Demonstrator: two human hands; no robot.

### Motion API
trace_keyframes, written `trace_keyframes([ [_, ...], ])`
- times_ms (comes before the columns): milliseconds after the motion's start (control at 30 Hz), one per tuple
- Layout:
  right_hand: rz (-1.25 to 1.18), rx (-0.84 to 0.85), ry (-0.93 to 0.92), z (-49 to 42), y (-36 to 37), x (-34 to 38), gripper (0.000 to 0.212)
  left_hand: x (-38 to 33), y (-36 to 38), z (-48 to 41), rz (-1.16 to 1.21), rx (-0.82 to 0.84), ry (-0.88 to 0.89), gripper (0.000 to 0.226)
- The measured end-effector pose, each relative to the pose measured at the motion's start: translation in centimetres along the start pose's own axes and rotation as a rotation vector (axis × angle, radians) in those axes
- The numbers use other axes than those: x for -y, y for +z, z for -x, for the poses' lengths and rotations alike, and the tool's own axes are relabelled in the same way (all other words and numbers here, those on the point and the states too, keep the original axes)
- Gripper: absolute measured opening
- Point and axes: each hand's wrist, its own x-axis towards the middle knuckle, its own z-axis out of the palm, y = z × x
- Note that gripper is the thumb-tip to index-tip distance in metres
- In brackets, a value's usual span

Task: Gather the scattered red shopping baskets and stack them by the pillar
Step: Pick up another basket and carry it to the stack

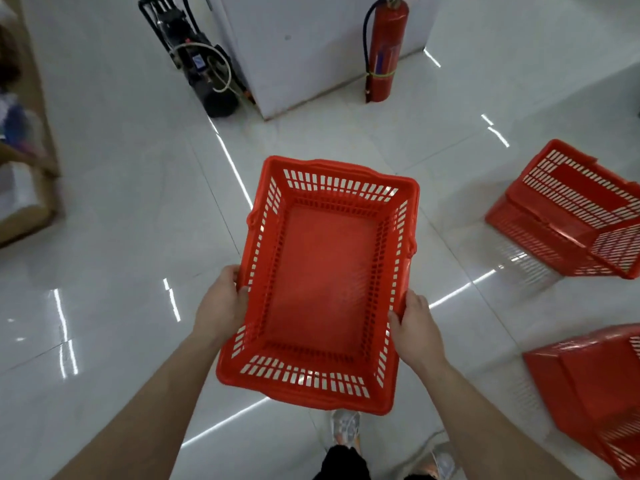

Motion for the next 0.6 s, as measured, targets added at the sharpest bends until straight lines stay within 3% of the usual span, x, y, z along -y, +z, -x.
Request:
trace_keyframes([
  [233, -0.025, 0.125, 0.035, -2.8, 1.9, -1.8, 0.045, 0.3, 4.2, -1.5, 0.006, 0.094, -0.007, 0.055],
  [333, 0.077, 0.139, 0.025, -1.8, 0.8, -3.3, 0.053, -1.3, 6.1, 0.1, -0.060, 0.096, 0.037, 0.077],
  [433, 0.216, 0.118, 0.056, 1.3, -2.7, -6.1, 0.057, -5.4, 8.3, 3.4, -0.162, 0.198, 0.129, 0.087],
  [600, 0.307, 0.095, 0.294, 10.2, -11.9, -13.4, 0.059, -14.9, 11.8, 11.8, -0.315, 0.426, 0.290, 0.084],
])
